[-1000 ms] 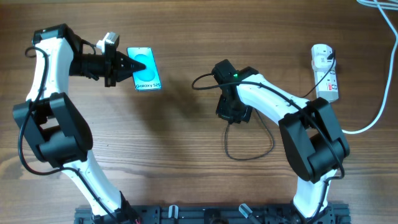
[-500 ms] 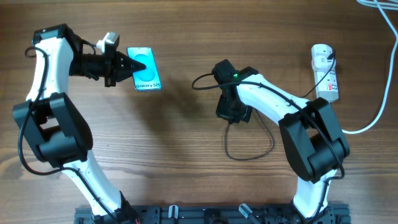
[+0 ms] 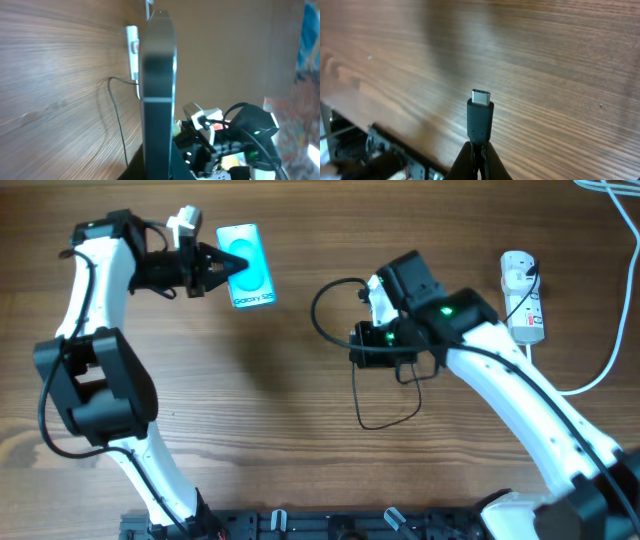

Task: Plug charger to phone and switch on socket

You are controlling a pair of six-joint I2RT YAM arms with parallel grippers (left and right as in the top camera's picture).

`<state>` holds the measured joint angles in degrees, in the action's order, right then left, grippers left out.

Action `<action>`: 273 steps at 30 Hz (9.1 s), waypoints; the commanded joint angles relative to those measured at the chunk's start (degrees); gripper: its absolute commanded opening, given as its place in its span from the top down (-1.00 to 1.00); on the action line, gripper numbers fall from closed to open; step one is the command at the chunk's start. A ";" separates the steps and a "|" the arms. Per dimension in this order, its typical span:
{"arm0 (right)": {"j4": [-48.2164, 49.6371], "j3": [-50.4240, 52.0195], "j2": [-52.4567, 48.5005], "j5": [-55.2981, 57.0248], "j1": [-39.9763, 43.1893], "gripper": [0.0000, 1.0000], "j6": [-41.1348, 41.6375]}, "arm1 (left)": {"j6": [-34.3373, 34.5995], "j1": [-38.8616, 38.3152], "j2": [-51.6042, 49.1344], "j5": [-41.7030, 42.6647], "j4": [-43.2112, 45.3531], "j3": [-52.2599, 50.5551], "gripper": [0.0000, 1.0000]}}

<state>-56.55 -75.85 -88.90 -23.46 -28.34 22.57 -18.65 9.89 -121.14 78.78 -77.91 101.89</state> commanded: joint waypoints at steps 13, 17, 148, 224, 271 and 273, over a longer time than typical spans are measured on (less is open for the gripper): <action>3.98 -0.96 2.34 13.38 -17.03 0.91 12.35 | -2.38 -13.68 9.81 -3.87 5.40 0.46 0.92; 6.38 -2.99 2.34 13.20 -17.03 0.91 13.25 | 0.09 -15.37 9.81 -3.82 7.54 0.46 0.92; 10.40 -4.17 1.86 18.51 -15.45 0.91 16.44 | 1.09 -17.94 9.81 -4.96 9.16 0.46 0.92; -3.37 -9.29 2.45 25.18 -10.19 -0.99 17.94 | 16.81 -23.43 -2.91 -27.28 10.54 0.44 0.92; -7.93 -9.16 2.12 27.58 -8.85 -0.99 18.08 | 25.57 -28.15 -12.94 -52.98 18.32 0.44 -0.97; -9.66 -9.16 2.12 27.56 -6.16 -1.00 18.03 | 25.57 -28.11 -12.92 -53.88 18.08 0.44 -0.99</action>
<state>-64.73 -84.16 -87.09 2.22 -37.47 39.88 6.98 -18.48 -132.42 29.76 -59.44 103.37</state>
